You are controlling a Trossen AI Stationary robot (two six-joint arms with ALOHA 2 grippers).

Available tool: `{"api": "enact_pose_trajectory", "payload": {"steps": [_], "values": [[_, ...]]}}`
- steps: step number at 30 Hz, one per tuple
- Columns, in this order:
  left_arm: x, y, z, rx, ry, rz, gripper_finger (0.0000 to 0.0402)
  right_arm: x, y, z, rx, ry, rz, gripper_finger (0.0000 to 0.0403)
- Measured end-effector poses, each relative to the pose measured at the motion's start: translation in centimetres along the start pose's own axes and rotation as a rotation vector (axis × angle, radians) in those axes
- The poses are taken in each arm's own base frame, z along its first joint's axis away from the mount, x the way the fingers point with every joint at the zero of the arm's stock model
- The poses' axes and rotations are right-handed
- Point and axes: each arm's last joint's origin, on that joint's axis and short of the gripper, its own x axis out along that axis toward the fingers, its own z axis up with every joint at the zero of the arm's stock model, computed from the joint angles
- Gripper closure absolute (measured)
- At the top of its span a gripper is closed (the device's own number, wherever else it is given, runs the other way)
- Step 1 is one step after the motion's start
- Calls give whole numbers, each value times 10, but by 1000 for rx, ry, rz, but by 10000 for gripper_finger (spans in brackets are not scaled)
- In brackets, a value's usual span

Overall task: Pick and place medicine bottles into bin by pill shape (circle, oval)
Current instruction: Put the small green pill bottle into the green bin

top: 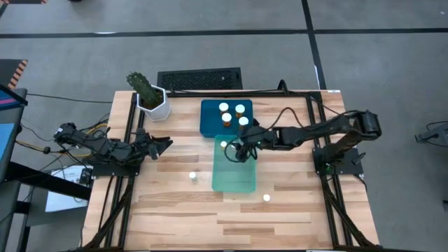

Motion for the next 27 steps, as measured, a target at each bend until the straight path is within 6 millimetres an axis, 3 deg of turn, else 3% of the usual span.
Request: {"api": "enact_pose_trajectory", "payload": {"steps": [5, 12, 18, 27], "values": [[0, 0, 0, 0, 0, 0, 113, -17, 33, 41, -113, -136, 94, 148], [0, 0, 0, -3, -2, -3, 113, 11, 88, 66, -231, -172, 194, 148], [0, 0, 0, 1, 0, 1, 113, 48, 127, 72, -277, -165, 337, 148], [0, 0, 0, 2, 3, -1, 113, 100, 151, 58, -302, -76, 389, 148]]}}
